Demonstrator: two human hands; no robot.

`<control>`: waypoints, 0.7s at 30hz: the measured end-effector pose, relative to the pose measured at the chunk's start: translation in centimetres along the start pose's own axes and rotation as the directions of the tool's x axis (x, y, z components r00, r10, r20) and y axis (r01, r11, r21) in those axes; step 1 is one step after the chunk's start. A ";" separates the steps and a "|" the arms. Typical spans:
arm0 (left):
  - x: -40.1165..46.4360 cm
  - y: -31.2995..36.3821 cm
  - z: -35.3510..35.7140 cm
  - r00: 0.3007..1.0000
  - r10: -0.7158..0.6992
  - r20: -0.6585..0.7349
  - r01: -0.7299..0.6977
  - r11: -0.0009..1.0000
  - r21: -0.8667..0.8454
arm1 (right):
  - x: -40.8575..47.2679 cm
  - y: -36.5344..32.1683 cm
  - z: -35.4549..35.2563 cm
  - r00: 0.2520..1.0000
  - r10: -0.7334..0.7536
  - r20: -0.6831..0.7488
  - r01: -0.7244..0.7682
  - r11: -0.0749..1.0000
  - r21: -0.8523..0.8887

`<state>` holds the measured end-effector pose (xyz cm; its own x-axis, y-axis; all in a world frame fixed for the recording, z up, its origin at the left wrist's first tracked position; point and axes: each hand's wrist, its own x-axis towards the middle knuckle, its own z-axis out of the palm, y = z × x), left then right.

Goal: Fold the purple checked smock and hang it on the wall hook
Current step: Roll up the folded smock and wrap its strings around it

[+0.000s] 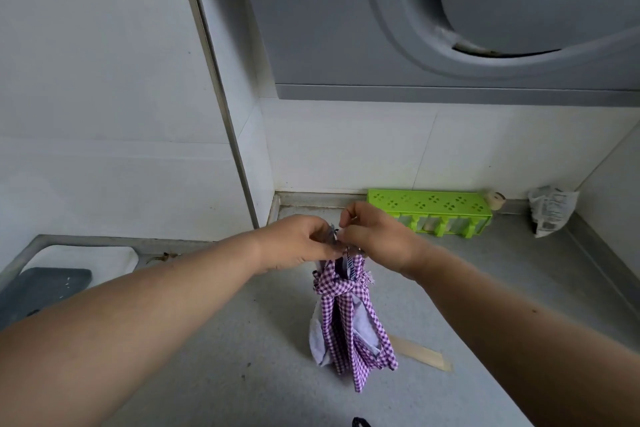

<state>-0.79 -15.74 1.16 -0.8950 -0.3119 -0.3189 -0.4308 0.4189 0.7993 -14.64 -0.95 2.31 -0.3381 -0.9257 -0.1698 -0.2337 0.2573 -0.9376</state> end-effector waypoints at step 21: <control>0.2 3.1 3.8 0.999 0.044 -0.006 -0.044 0.953 -0.300 | -2.1 -5.8 -3.6 0.943 -0.276 -0.187 0.285 0.958 0.025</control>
<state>-2.76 -11.28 1.64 -0.9124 -0.2982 -0.2804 -0.3367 0.1572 0.9284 -15.89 0.48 9.19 -0.4246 -0.8920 0.1550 -0.2973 -0.0243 -0.9545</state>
